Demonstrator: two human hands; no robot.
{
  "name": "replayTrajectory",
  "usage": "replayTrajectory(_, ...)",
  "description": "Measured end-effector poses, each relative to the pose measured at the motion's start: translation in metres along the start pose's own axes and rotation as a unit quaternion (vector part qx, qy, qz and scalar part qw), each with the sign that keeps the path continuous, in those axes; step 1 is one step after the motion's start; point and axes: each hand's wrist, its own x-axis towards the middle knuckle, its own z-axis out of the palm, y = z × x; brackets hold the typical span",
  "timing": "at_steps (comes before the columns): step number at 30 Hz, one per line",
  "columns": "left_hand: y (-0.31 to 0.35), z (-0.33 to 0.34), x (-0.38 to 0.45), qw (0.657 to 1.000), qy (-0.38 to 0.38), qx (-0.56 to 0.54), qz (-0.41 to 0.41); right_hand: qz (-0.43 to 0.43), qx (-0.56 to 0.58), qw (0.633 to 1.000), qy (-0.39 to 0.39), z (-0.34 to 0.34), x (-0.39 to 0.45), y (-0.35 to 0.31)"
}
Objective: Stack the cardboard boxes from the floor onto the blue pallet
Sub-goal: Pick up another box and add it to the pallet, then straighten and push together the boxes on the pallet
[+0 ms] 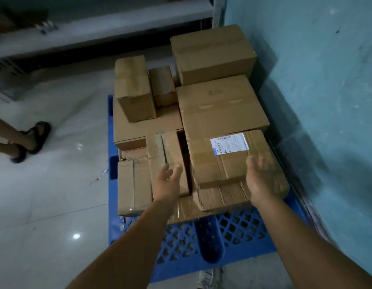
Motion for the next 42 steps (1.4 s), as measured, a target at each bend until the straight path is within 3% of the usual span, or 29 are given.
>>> replayTrajectory(8, 0.002, -0.127, -0.068, 0.996, 0.051, -0.048, 0.063, -0.094, 0.006, 0.992, -0.081, 0.06, -0.143, -0.022)
replayTrajectory(15, -0.02, -0.281, -0.139, 0.979, 0.131, -0.125, 0.098, -0.148, -0.025, 0.976, -0.154, 0.139, -0.301, -0.017)
replayTrajectory(24, -0.081, -0.472, -0.22, 0.945, 0.231, -0.201, 0.11, -0.251, -0.045, 0.919, -0.3, 0.254, -0.488, 0.017)
replayTrajectory(33, -0.143, -0.613, -0.269, 0.881, 0.368, -0.279, 0.101, -0.248, -0.1, 0.851, -0.452, 0.363, -0.617, 0.061)
replayTrajectory(42, -0.172, -0.713, -0.265, 0.832, 0.451, -0.317, 0.07, -0.216, -0.17, 0.797, -0.539, 0.467, -0.686, 0.076)
